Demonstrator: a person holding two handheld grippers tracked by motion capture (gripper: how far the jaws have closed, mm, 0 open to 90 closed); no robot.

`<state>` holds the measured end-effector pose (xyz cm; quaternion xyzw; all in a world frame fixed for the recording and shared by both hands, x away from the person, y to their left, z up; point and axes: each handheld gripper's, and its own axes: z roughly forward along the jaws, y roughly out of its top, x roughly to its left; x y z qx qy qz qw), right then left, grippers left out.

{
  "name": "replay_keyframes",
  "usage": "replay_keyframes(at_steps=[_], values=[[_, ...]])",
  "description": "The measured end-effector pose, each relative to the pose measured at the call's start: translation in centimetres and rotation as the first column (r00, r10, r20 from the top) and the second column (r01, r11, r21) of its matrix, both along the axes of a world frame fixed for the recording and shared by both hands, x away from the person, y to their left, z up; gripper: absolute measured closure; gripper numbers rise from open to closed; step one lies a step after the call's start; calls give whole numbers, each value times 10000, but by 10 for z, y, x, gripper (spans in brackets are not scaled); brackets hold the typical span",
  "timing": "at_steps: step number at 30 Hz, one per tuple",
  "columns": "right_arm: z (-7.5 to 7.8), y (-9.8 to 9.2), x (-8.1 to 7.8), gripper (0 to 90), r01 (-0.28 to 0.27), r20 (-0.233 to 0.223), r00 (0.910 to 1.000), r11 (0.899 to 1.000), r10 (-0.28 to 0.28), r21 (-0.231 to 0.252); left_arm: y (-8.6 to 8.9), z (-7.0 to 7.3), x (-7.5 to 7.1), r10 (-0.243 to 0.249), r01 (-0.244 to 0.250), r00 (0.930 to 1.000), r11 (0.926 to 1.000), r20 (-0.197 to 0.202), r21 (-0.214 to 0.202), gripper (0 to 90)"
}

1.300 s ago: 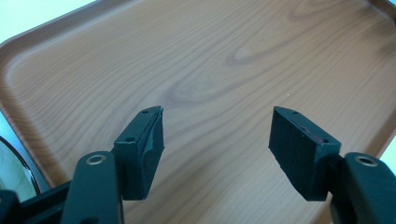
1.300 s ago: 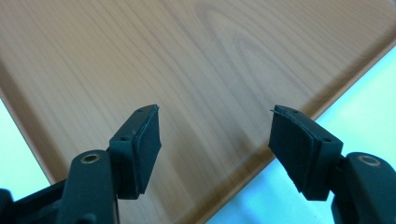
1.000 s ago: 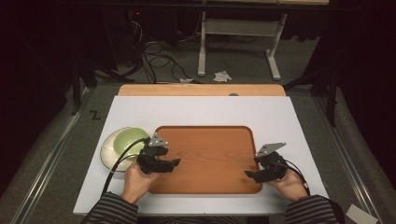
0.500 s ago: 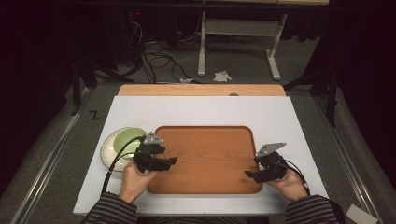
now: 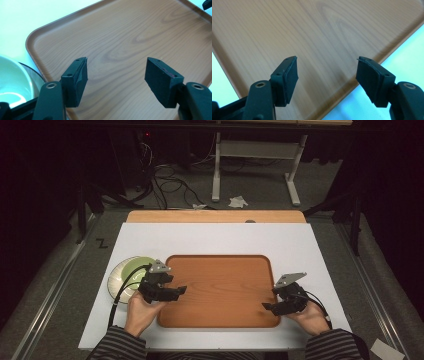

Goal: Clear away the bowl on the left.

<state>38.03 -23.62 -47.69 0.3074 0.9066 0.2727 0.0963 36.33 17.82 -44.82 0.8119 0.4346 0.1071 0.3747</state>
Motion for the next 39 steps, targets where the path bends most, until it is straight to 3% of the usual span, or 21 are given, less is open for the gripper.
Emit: replay_keyframes(at_steps=[16,22,29,39], values=[[6,-7,0,349,103,102,9999,9986,-109,519,15,2,2,427,-430,9990,9985,-90,-330,305],[7,-10,0,349,90,102,9999,9970,-98,763,26,3,3,666,-666,9978,9975,-35,-247,279],[8,-10,1,348,28,93,10000,9969,-36,786,46,6,4,1265,-1261,9919,9908,62,-495,290],[8,-9,0,348,8,223,9997,9973,-24,734,60,4,9,1709,-1708,9853,9845,-7,-391,282]])
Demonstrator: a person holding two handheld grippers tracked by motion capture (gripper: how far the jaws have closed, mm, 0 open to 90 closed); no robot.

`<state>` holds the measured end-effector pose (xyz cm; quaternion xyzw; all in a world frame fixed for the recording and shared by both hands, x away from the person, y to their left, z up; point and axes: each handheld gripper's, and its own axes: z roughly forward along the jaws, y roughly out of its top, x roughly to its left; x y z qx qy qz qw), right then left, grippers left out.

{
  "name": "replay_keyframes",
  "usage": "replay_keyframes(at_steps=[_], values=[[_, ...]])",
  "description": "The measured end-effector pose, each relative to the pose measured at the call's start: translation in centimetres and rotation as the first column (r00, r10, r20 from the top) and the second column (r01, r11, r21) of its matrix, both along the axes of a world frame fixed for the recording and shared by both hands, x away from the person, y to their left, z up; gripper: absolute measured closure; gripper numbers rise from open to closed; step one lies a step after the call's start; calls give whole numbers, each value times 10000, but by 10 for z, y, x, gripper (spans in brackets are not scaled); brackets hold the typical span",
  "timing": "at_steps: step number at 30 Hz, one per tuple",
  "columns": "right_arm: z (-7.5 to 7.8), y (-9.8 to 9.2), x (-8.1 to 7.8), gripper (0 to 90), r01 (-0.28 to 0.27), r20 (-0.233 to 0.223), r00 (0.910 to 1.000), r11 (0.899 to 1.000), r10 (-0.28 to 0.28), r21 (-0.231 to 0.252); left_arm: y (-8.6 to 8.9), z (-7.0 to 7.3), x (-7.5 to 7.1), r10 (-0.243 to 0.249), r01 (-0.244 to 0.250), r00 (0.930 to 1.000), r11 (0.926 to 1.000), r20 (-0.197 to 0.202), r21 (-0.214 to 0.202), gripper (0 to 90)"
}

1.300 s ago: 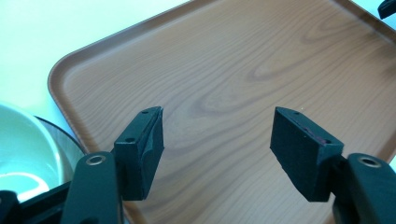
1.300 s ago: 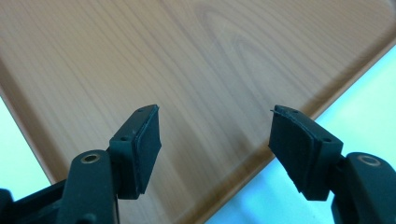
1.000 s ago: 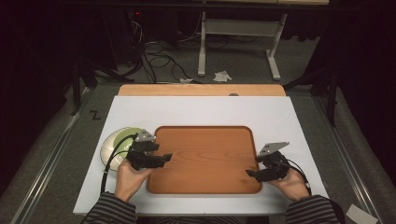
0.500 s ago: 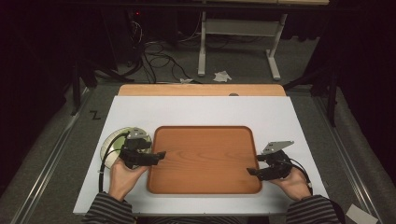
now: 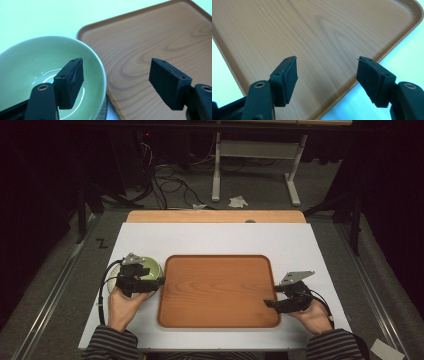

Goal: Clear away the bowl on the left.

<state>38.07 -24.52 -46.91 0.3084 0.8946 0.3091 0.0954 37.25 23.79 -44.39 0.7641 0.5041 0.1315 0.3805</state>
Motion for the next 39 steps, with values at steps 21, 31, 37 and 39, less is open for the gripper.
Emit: replay_keyframes(at_steps=[21,31,37,39], values=[[-1,1,0,353,52,-76,10000,10000,-53,-46,26,-4,8,1022,-1023,9945,9948,-215,-30,278],[-1,1,0,353,65,-68,10000,10000,-65,-51,34,-6,11,1348,-1343,9905,9907,-265,215,283],[-1,1,0,353,46,-90,9999,10000,-47,-78,44,-7,12,1780,-1768,9833,9837,-367,344,291],[-1,1,0,353,63,-126,9999,10000,-63,-49,49,-6,12,1907,-1896,9809,9813,-386,322,300]])
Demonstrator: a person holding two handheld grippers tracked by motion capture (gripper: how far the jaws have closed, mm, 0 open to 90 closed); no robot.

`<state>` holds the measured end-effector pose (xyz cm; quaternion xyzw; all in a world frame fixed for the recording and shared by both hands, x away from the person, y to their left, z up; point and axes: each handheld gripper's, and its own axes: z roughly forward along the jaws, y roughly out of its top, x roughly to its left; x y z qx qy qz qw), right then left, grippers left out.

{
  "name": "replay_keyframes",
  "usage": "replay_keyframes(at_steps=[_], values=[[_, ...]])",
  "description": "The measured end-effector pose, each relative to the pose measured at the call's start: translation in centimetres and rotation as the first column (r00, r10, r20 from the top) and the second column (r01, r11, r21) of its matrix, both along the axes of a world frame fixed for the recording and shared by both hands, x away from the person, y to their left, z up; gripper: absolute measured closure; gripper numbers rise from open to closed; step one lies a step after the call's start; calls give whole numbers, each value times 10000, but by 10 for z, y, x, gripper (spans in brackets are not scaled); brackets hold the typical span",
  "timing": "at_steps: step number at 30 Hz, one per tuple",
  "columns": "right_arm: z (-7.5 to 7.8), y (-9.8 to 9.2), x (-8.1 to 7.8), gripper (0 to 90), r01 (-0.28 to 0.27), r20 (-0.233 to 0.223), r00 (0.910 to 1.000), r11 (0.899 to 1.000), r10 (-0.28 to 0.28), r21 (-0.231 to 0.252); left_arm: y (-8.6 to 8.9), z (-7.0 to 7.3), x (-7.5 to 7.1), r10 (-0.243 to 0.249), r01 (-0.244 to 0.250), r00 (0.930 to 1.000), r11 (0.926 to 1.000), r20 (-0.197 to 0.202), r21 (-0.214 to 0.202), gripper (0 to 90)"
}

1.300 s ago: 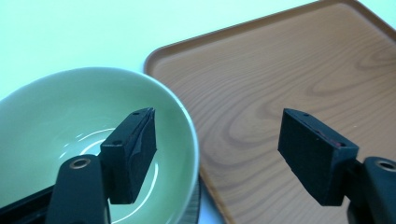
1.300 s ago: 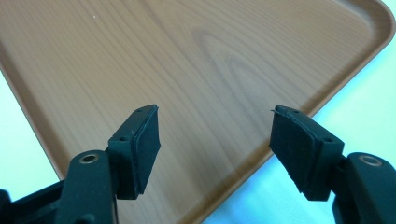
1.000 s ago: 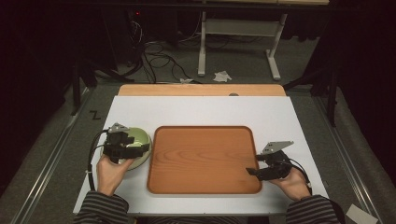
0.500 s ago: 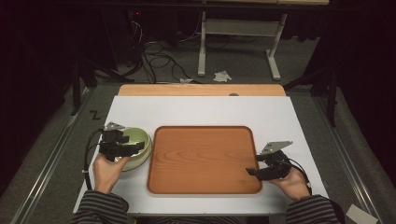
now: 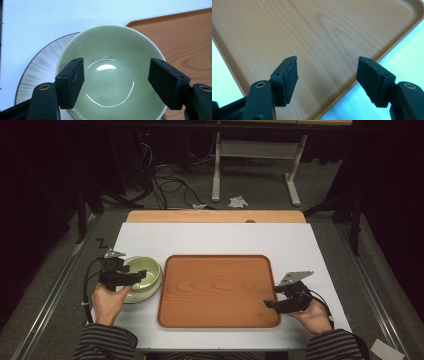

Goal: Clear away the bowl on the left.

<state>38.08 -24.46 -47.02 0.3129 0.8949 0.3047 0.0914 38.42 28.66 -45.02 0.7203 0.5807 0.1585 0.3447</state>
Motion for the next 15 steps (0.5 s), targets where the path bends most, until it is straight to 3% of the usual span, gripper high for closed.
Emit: replay_keyframes(at_steps=[7,15], values=[[0,0,0,353,3,-2,10000,10000,-3,-5,5,-3,4,264,-262,9994,9996,-203,107,313],[-1,0,0,353,-8,-38,10000,10000,8,-53,10,-2,3,586,-586,9983,9982,12,-96,319]])
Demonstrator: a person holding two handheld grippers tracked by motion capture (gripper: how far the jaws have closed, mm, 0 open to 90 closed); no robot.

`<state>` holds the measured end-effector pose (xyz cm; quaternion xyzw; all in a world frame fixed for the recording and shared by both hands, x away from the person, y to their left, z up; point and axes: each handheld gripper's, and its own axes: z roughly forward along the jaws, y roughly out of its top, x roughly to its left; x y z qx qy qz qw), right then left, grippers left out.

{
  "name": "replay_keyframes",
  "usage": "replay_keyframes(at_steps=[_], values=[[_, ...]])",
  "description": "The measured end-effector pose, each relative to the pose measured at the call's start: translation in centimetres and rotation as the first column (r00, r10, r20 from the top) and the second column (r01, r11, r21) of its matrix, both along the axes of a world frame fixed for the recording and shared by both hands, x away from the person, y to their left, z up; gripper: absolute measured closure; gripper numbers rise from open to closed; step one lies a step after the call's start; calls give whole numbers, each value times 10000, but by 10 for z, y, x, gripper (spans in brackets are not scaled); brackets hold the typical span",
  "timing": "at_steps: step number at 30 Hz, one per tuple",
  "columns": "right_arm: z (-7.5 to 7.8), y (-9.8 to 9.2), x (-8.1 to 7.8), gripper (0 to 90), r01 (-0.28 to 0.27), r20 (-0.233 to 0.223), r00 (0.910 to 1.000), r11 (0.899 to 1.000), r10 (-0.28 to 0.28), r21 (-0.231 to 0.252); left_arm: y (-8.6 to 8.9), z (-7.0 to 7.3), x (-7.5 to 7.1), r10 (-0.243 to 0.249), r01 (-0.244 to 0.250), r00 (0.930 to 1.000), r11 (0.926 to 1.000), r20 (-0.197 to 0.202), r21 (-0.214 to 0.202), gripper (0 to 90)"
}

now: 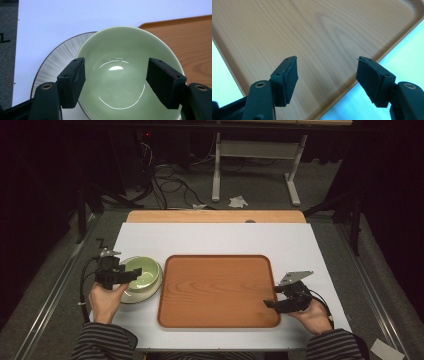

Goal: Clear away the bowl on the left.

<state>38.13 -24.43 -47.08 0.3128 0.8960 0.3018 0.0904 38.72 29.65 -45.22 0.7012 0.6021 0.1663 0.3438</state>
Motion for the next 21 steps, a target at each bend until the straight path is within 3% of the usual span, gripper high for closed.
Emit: replay_keyframes(at_steps=[13,21], values=[[0,1,0,352,-46,2,10000,10000,46,-49,8,1,-1,394,-389,9989,9990,264,-199,320],[-1,1,0,351,-8,-68,10000,10000,8,-16,13,-7,6,732,-732,9969,9973,-272,17,328]])
